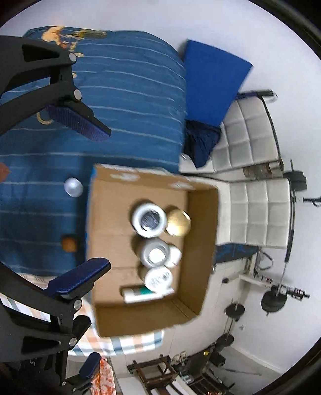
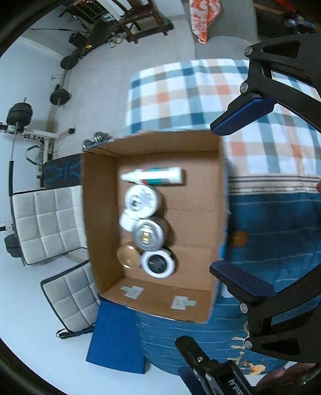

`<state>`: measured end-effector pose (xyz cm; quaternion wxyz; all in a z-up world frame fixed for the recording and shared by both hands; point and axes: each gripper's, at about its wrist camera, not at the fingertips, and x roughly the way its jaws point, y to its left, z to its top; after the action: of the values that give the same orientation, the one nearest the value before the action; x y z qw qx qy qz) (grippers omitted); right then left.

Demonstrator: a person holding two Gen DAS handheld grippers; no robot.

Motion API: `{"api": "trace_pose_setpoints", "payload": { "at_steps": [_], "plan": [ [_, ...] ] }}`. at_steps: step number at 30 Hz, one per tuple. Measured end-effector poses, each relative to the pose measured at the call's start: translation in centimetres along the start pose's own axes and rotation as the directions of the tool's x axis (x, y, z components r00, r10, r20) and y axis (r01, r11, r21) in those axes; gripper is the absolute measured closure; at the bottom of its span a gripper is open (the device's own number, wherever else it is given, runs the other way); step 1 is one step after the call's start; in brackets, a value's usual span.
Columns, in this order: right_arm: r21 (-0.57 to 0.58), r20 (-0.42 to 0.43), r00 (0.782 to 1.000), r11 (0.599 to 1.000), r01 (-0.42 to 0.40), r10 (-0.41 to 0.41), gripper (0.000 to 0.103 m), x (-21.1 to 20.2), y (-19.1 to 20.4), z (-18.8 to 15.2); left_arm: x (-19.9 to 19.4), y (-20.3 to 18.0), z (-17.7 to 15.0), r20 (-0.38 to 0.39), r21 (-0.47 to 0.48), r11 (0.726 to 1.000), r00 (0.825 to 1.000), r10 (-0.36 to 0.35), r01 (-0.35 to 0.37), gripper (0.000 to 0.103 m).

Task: Organize rigid objects
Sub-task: 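Withdraw both tools from the box toward the cup and walnut, then grasp the white cup with the left tool while the right tool grasps the walnut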

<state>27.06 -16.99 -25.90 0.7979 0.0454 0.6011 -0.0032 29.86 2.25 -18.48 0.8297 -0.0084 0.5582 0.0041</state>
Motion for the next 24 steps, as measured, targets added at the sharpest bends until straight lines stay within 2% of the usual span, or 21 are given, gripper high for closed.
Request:
{"api": "trace_pose_setpoints", "payload": {
  "at_steps": [4, 9, 11, 13, 18, 20, 21, 23, 24],
  "plan": [
    [0.009, -0.069, 0.996, 0.999, -0.053, 0.053, 0.0, 2.4, 0.9, -3.4, 1.3, 1.9, -3.6, -0.048, -0.033, 0.998, 0.997, 0.053, -0.055, 0.006],
    [0.05, -0.197, 0.97, 0.989, -0.136, 0.143, 0.003, 8.5, 3.0, -6.6, 6.9, 4.3, -7.5, -0.19, -0.085, 0.992, 0.979, 0.079, -0.096, 0.006],
    [0.056, -0.224, 0.963, 0.989, -0.14, 0.149, 0.019, 10.6, 3.8, -7.1, 9.2, 4.9, -8.5, -0.236, -0.092, 0.99, 0.968, 0.086, -0.111, 0.006],
    [0.054, -0.253, 0.955, 0.987, -0.148, 0.157, 0.027, 12.8, 4.8, -7.4, 10.9, 5.4, -9.0, -0.26, -0.1, 0.988, 0.961, 0.089, -0.119, 0.006],
    [0.056, -0.289, 0.949, 0.992, -0.117, 0.128, 0.033, 17.1, 6.3, -7.6, 14.2, 6.3, -9.7, -0.315, -0.149, 0.986, 0.949, 0.028, -0.078, 0.006],
    [0.04, -0.289, 0.952, 0.995, -0.088, 0.096, 0.049, 18.0, 6.7, -7.8, 15.3, 6.3, -9.8, -0.34, -0.163, 0.984, 0.941, 0.007, -0.066, 0.006],
    [0.026, -0.294, 0.953, 0.997, -0.071, 0.075, 0.053, 18.5, 6.9, -7.9, 15.8, 6.3, -9.8, -0.348, -0.168, 0.984, 0.937, -0.01, -0.052, 0.006],
    [0.008, -0.289, 0.956, 0.999, -0.05, 0.05, 0.067, 18.3, 7.0, -8.0, 16.5, 6.0, -9.7, -0.356, -0.16, 0.986, 0.934, -0.013, -0.047, 0.006],
    [0.0, -0.3, 0.953, 0.999, -0.047, 0.045, 0.067, 18.3, 7.0, -8.1, 16.8, 5.6, -9.6, -0.358, -0.145, 0.988, 0.934, -0.011, -0.044, 0.006]
  ]
}}
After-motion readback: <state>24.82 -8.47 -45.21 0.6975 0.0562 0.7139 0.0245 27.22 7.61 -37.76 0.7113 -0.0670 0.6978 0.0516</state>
